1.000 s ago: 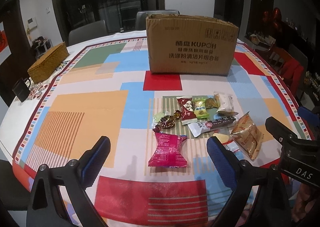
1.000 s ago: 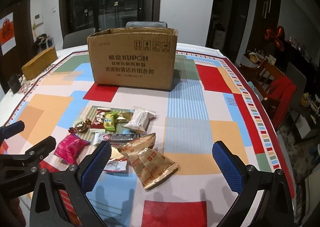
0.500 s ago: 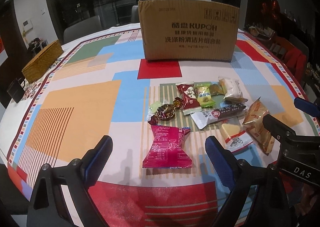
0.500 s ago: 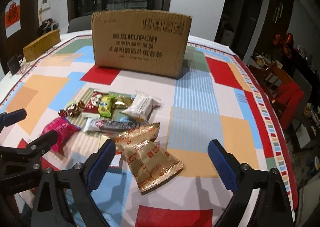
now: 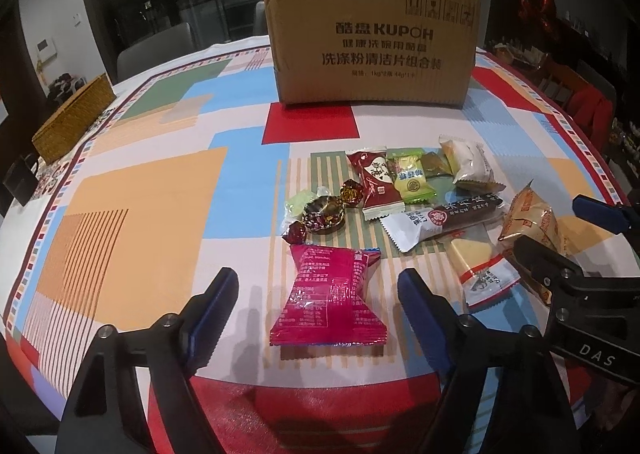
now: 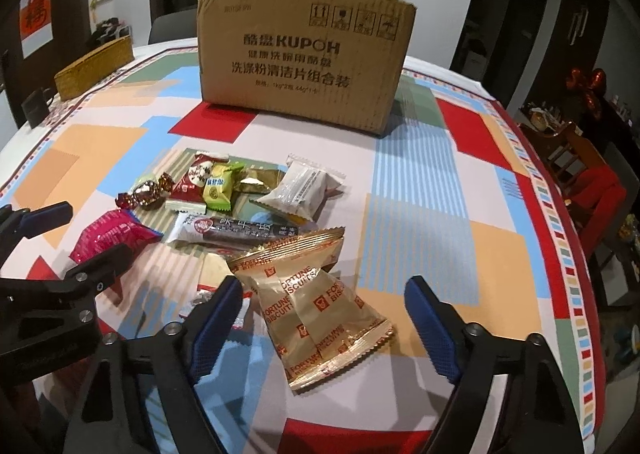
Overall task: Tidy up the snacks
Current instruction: 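Grasp the gold Fortune Biscuits packet with the right tool while the left grasps the pink pack, then lift both held snacks and carry them over the open cardboard box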
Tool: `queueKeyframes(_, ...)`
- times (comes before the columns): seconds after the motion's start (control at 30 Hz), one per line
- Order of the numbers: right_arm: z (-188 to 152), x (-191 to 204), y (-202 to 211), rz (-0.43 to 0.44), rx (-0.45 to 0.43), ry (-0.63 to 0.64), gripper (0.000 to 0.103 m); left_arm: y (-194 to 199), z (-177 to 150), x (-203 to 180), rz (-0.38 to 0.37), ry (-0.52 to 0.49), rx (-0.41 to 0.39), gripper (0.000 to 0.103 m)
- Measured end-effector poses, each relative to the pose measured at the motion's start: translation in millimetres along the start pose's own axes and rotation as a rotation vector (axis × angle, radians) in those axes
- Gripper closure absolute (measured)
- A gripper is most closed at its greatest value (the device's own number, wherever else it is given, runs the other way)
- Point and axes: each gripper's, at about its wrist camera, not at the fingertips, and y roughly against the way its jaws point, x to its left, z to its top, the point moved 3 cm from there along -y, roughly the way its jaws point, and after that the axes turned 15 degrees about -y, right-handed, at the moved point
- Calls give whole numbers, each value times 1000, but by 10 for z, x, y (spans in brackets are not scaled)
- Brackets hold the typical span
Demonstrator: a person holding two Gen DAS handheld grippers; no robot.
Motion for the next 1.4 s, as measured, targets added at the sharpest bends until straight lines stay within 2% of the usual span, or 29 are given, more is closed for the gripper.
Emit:
queueKeyframes(0.07, -7, 5, -44, 6, 14, 2, 28, -30, -1, 5, 4, 1, 6, 28)
queueKeyframes(0.23, -34, 35, -136, 18, 46, 9, 35, -88, 0, 13, 10, 0, 16, 32)
queueKeyframes(0.43, -28, 45, -195, 36, 71, -4, 49, -152, -26, 10, -10, -3, 43, 54)
queueKeyframes(0.67, -13, 39, -179, 51, 77, -21, 58, -132, -32, 16, -15, 0, 35, 56)
queueKeyframes(1.4, 105, -41, 95, 90, 24, -69, 59, 216, 8, 33, 26, 10, -19, 57)
